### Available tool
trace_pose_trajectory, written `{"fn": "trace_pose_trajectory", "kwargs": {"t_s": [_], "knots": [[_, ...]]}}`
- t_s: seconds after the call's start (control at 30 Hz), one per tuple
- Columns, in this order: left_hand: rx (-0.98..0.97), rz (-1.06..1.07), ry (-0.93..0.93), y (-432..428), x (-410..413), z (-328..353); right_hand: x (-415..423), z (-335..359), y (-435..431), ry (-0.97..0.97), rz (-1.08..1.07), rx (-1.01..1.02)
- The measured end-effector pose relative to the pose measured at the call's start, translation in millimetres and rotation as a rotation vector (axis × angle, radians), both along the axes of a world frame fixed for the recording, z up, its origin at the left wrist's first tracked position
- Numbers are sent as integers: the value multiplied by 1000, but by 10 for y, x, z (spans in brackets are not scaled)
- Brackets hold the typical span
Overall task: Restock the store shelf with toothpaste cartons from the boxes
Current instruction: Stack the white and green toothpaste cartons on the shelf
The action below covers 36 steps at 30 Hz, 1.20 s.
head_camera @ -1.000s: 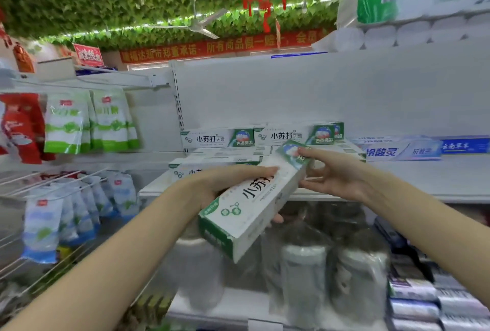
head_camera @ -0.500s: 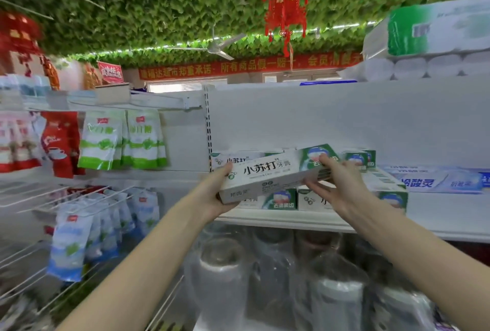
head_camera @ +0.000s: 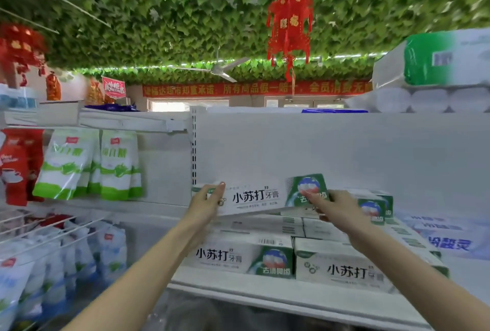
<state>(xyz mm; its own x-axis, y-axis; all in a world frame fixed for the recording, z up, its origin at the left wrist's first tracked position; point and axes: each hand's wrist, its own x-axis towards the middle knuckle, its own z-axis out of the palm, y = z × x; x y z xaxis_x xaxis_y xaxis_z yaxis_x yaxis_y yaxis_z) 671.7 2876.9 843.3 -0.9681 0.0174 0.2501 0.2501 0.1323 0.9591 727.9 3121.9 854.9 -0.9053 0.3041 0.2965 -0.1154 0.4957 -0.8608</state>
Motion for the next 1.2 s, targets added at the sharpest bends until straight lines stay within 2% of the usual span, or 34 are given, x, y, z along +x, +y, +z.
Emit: {"fn": "trace_pose_trajectory", "kwargs": {"t_s": [0.17, 0.37, 0.53, 0.67, 0.83, 1.0, 1.1, 1.2], "knots": [[-95, 36, 57, -6, -374, -14, -247, -120, 123, -44, 43, 190], [-84, 128, 107, 86, -664, -196, -471, -314, 155, -5, -158, 513], [54, 205, 38, 99, -751, -244, -508, -347, 225, 12, -146, 490], [-68, 131, 32, 70, -716, -253, -534, -336, 234, 8, -120, 447], [-213, 145, 59, 88, -629, -256, -526, -340, 206, -1, -115, 446], [-227, 159, 81, -11, -399, -121, -448, -312, 150, -25, -136, 440], [-258, 168, 149, -196, -210, -57, -281, -227, 41, 29, -244, 451], [-267, 144, 185, -341, -4, -36, -47, -119, -106, 73, -265, 521]]}}
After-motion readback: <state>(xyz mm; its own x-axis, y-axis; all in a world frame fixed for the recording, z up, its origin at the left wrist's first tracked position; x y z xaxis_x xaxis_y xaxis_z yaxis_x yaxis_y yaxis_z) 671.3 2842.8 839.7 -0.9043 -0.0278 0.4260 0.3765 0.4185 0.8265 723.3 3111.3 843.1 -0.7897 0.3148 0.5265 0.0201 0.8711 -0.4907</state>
